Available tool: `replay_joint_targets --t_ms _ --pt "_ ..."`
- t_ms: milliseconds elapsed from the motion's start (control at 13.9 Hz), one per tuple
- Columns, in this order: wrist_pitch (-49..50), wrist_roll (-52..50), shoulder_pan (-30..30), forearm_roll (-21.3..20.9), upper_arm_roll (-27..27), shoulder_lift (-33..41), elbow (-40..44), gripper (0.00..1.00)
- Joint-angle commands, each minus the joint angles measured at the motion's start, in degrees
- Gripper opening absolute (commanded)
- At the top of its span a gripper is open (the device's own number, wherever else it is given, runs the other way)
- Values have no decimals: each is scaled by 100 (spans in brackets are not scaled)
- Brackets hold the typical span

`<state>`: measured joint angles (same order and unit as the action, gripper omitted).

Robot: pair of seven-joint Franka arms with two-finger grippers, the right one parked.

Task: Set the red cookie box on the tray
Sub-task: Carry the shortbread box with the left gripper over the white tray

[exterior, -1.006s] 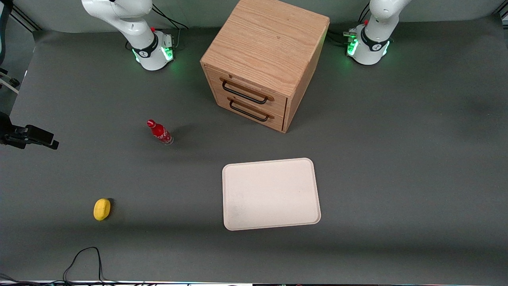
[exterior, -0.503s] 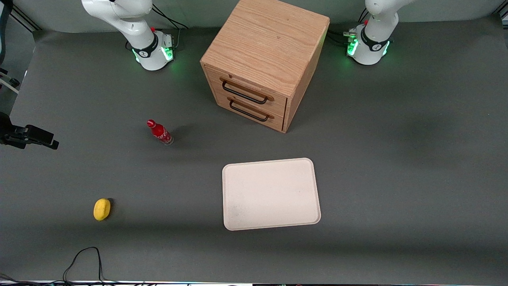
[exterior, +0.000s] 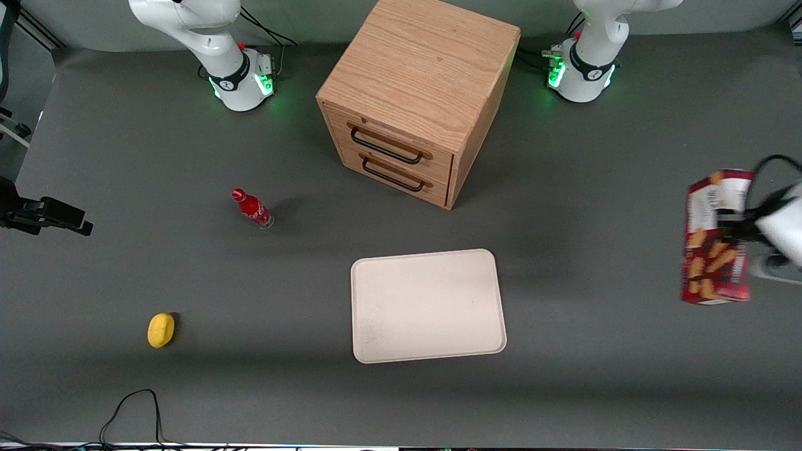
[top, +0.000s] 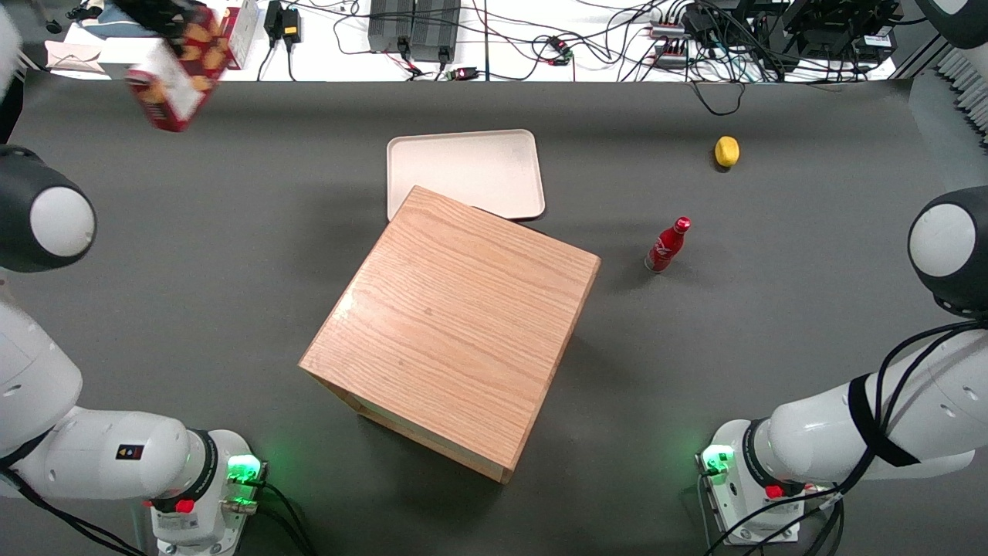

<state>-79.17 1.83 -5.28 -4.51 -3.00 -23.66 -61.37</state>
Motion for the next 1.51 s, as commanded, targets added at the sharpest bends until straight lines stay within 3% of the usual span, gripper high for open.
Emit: replay_joint_targets --t_ms 0,287,503,862,1293,1437 --pt "113 -1338 -525 -59 -305 -270 414 0" --pt "-124 -2659 -1561 -76 -473 -605 890 0" --pt "-204 -3162 -2002 -76 -456 -649 864 0" --pt "-536 -3084 -1933 -76 -438 -1219 688 0" --pt "-2644 -3154 -1827 -164 -403 -1650 -664 0" --pt "-3041 -3171 -1818 -155 -342 -1957 -701 0"
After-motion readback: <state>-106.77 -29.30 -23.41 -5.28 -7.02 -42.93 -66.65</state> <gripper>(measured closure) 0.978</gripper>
